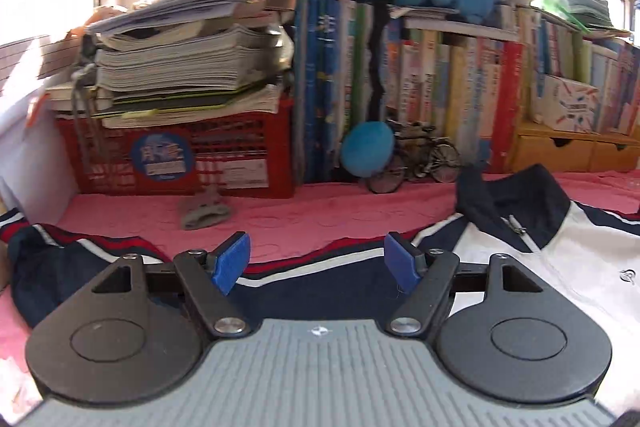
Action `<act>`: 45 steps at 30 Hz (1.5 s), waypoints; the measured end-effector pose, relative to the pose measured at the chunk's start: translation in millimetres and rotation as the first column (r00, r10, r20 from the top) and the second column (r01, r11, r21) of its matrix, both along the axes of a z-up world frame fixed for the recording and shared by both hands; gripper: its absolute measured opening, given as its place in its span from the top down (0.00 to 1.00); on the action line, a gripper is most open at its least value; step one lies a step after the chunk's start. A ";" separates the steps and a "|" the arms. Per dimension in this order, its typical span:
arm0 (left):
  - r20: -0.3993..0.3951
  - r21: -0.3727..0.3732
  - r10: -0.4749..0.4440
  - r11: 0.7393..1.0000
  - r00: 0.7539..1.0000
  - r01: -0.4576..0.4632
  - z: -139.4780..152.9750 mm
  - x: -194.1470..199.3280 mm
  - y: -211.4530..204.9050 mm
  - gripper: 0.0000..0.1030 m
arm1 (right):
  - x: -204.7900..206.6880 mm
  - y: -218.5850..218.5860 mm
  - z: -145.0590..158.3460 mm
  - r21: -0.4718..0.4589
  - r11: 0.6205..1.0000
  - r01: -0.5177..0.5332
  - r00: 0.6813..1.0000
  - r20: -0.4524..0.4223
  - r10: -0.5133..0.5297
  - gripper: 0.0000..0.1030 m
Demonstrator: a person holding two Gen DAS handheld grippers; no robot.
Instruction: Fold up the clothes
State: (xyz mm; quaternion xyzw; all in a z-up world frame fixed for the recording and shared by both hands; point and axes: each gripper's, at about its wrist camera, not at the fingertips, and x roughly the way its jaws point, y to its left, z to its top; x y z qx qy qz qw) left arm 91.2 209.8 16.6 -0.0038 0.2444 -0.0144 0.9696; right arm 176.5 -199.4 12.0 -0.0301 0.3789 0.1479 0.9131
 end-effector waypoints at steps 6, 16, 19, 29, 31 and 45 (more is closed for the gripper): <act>-0.049 -0.096 -0.170 0.982 0.984 0.165 -29.5 67.7 -52.1 0.20 | -13.9 15.9 23.0 -0.124 0.983 -0.135 0.973 0.172 0.155 0.00; -0.153 -0.012 -0.144 0.990 0.978 0.144 -70.8 132.8 -86.0 0.60 | 88.1 105.2 -68.1 -0.009 0.992 -0.128 0.990 -0.058 0.128 0.49; -0.128 -0.010 -0.142 0.990 0.982 0.142 -66.8 142.5 -91.7 0.85 | 83.3 107.4 -61.9 -0.046 0.991 -0.125 0.992 0.026 0.126 0.87; -0.014 0.057 -0.082 0.995 0.997 0.083 -38.1 128.4 -102.6 0.97 | 104.9 92.9 -51.9 -0.111 0.993 0.041 0.990 0.140 -0.025 0.81; 0.006 0.071 -0.070 0.995 0.998 0.070 -32.8 121.1 -104.0 0.84 | 75.5 72.8 -43.5 -0.057 0.998 0.040 0.990 0.139 -0.031 0.41; -0.130 0.091 0.193 0.979 0.973 -0.182 -65.6 -23.9 -62.1 0.69 | -179.5 -181.8 -7.0 0.372 0.759 0.535 0.795 0.084 -0.601 0.16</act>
